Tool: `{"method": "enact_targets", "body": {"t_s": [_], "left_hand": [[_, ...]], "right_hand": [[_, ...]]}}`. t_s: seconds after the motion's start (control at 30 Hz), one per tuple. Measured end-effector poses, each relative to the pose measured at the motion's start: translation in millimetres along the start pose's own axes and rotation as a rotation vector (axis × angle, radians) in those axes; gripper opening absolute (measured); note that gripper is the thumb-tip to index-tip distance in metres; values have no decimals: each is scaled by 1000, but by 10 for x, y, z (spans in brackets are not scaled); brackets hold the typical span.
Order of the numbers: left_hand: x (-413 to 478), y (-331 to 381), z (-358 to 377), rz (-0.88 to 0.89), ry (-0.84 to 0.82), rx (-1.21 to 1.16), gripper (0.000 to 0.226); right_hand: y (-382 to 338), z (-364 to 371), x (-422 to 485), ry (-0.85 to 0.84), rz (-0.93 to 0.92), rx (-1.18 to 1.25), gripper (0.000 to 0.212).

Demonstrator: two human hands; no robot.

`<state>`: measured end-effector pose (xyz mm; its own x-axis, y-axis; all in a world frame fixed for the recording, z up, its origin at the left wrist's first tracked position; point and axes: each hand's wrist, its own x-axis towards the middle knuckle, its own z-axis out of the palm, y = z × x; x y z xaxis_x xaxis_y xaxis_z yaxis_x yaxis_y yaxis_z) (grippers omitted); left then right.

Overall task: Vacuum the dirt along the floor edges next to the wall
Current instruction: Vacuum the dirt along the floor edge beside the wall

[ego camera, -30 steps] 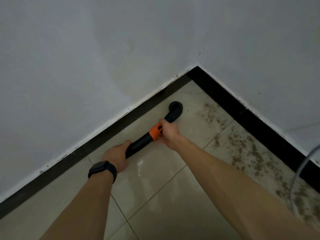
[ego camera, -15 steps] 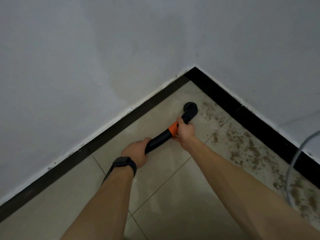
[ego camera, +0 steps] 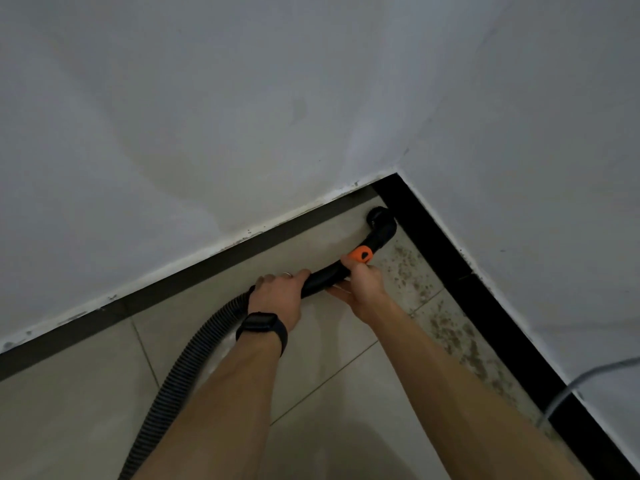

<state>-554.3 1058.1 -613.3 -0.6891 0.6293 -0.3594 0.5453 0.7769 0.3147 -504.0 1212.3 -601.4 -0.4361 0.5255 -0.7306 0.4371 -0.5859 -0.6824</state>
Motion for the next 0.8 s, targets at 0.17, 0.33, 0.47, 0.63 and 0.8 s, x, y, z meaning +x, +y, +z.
{"method": "enact_targets", "body": {"t_s": [0.17, 0.33, 0.47, 0.63, 0.8], "left_hand": [[287, 96, -22, -20, 46, 5, 69], [352, 32, -18, -28, 70, 29, 75], [331, -7, -26, 3, 52, -2, 72], [262, 46, -84, 2, -4, -71, 50], [83, -18, -133, -40, -110, -108, 36]], "right_hand": [[-240, 109, 213, 51, -51, -42, 21], [-253, 287, 355, 98, -84, -80, 9], [-259, 265, 366, 77, -56, -74, 17], [-295, 227, 267, 57, -42, -94, 18], [-142, 223, 102, 35, -25, -169, 23]]}}
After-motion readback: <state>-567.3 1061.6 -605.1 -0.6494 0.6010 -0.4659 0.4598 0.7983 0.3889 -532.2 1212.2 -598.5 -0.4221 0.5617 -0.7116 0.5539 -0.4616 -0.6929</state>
